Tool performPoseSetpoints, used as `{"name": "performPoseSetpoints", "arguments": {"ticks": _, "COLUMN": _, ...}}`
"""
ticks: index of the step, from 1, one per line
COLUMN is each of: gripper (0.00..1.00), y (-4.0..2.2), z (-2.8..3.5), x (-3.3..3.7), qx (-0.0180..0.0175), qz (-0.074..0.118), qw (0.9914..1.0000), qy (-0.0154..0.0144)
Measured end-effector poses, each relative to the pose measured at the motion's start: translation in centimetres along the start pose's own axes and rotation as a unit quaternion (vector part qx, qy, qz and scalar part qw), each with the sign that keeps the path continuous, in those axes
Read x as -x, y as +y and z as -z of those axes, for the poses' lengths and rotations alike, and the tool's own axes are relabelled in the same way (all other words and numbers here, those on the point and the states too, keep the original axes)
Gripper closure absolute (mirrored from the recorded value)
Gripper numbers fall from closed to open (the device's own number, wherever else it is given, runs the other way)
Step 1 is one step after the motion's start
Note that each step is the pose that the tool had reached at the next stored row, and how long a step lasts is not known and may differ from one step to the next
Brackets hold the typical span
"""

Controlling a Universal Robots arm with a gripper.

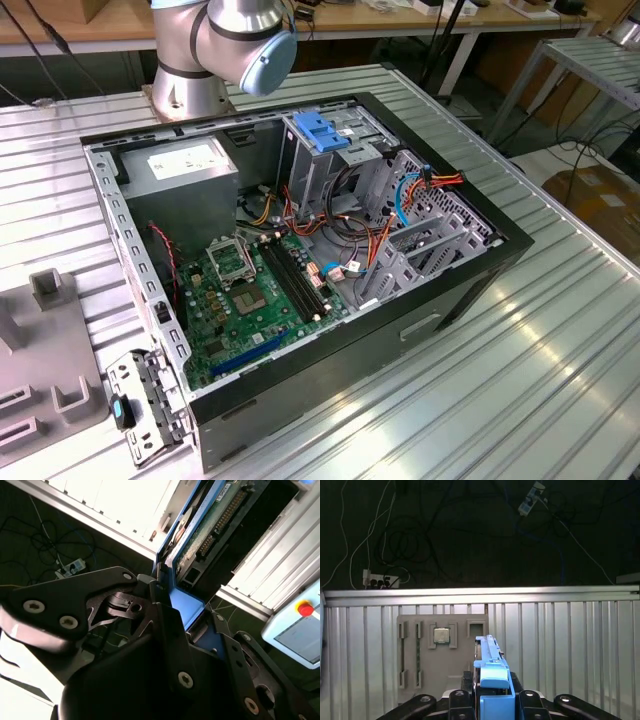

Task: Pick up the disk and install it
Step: 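Pick up the disk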

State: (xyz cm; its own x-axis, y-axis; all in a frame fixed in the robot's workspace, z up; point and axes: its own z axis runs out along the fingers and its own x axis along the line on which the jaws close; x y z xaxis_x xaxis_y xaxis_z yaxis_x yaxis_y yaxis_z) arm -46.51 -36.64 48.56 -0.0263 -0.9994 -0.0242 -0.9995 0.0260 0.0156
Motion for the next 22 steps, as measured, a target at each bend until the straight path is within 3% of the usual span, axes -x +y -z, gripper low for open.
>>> {"name": "performPoseSetpoints", "arguments": {"ticks": 5, "gripper": 0.63, "y": 0.00, "z": 0.73, "x": 0.02, "qx": 0.0006, "qz": 0.000, "qw": 1.00000, "qy": 0.0001}}
{"name": "performPoseSetpoints", "arguments": {"ticks": 13, "gripper": 0.63, "y": -0.12, "z": 0.73, "x": 0.01, "qx": 0.0007, "qz": 0.000, "qw": 1.00000, "qy": 0.0000}}
{"name": "performPoseSetpoints", "arguments": {"ticks": 20, "gripper": 0.63, "y": -1.13, "z": 0.75, "x": 0.04, "qx": 0.0007, "qz": 0.000, "qw": 1.00000, "qy": 0.0000}}
{"name": "performPoseSetpoints", "arguments": {"ticks": 22, "gripper": 0.63, "y": -1.70, "z": 0.76, "x": 0.06, "qx": 0.0007, "qz": 0.000, "qw": 1.00000, "qy": 0.0000}}
